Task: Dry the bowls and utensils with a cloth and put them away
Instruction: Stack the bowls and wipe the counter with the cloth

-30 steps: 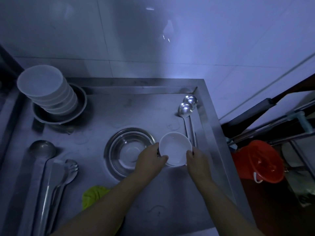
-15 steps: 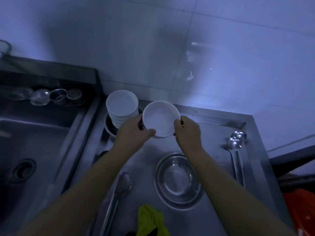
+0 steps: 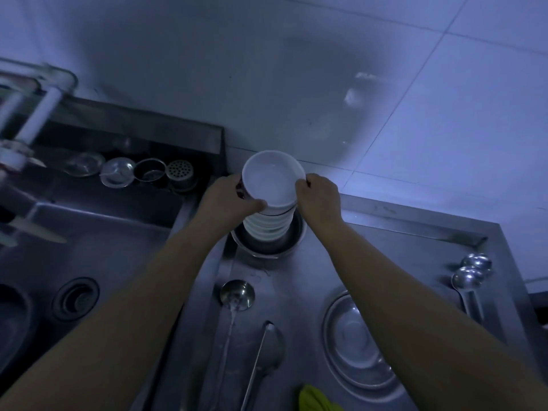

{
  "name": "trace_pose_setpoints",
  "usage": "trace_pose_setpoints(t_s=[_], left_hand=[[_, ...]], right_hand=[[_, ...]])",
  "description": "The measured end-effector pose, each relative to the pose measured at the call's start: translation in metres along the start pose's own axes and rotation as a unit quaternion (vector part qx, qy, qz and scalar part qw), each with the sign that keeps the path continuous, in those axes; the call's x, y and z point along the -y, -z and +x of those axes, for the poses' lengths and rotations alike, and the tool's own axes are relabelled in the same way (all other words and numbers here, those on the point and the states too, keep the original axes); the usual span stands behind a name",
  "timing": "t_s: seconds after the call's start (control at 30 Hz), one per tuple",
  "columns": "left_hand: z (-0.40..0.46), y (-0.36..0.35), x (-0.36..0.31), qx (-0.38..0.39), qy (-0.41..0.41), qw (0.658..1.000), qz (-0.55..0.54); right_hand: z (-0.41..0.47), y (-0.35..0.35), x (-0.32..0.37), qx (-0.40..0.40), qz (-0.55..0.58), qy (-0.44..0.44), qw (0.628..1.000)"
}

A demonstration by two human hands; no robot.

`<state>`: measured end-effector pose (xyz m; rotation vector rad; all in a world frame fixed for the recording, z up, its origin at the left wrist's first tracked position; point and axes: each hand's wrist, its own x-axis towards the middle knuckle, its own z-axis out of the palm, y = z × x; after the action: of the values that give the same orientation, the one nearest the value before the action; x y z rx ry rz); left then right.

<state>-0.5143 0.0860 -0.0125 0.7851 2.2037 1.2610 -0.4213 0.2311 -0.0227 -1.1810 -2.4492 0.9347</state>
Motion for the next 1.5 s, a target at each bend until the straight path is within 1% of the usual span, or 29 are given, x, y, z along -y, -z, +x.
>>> trace_pose_setpoints(t_s=[0.27,0.37,0.43,0.5,0.57,0.63,0.67,0.77,0.9,0.93,1.0,1.07,1.13,1.17,1.27,1.33,1.43,1.5], left_hand=[[0.001,-0.002,0.006,-0.004,-0.006,1.000,0.014],[-0.002,-0.006,0.004,-0.007,0.001,1.000,0.017],[-0.005,-0.009,0.006,-0.013,0.008,1.000,0.001],[-0.012,-0.011,0.008,-0.031,-0.002,1.000,0.002],[-0.025,-0.014,0.012,-0.062,-0.014,0.997,0.041],[-0.048,-0.020,0.016,-0.084,-0.001,0.994,0.071],[-0.063,-0.024,0.017,-0.086,0.000,0.994,0.068],[-0.108,-0.045,0.025,-0.060,0.010,0.997,0.046],[-0.176,-0.084,0.032,-0.017,0.038,0.998,0.054],[-0.192,-0.095,0.034,-0.005,0.047,0.997,0.056],[-0.225,-0.116,0.039,0.036,0.067,0.993,0.085],[-0.256,-0.135,0.047,0.100,0.112,0.977,0.154],[-0.287,-0.153,0.054,0.145,0.157,0.955,0.204],[-0.301,-0.163,0.059,0.155,0.169,0.951,0.207],[-0.329,-0.191,0.065,0.157,0.180,0.958,0.162],[-0.338,-0.200,0.064,0.157,0.171,0.962,0.143],[-0.342,-0.203,0.059,0.150,0.129,0.975,0.099],[-0.343,-0.201,0.053,0.144,0.118,0.981,0.046]], right_hand=[[-0.003,0.001,0.001,0.005,-0.007,-0.009,1.000],[-0.008,0.004,-0.002,0.007,0.022,-0.013,1.000],[-0.014,0.006,-0.007,0.004,0.041,-0.014,0.999],[-0.028,0.012,-0.015,-0.005,0.050,-0.013,0.999],[-0.050,0.020,-0.027,-0.001,0.047,-0.016,0.999],[-0.079,0.025,-0.048,0.009,0.031,-0.020,0.999],[-0.096,0.027,-0.060,0.019,0.022,-0.023,0.999],[-0.151,0.030,-0.098,0.065,0.008,-0.039,0.997],[-0.222,0.018,-0.158,0.175,-0.084,-0.048,0.980],[-0.237,0.014,-0.168,0.206,-0.082,-0.054,0.974],[-0.261,0.010,-0.179,0.262,-0.041,-0.037,0.964],[-0.277,0.008,-0.183,0.297,-0.011,-0.010,0.955],[-0.287,0.009,-0.186,0.311,-0.005,-0.028,0.950],[-0.292,0.009,-0.190,0.316,-0.004,-0.039,0.948],[-0.308,0.012,-0.201,0.337,0.018,-0.087,0.937],[-0.319,0.018,-0.208,0.345,0.060,-0.134,0.927],[-0.330,0.031,-0.226,0.330,0.166,-0.212,0.905],[-0.332,0.044,-0.237,0.316,0.245,-0.261,0.879]])
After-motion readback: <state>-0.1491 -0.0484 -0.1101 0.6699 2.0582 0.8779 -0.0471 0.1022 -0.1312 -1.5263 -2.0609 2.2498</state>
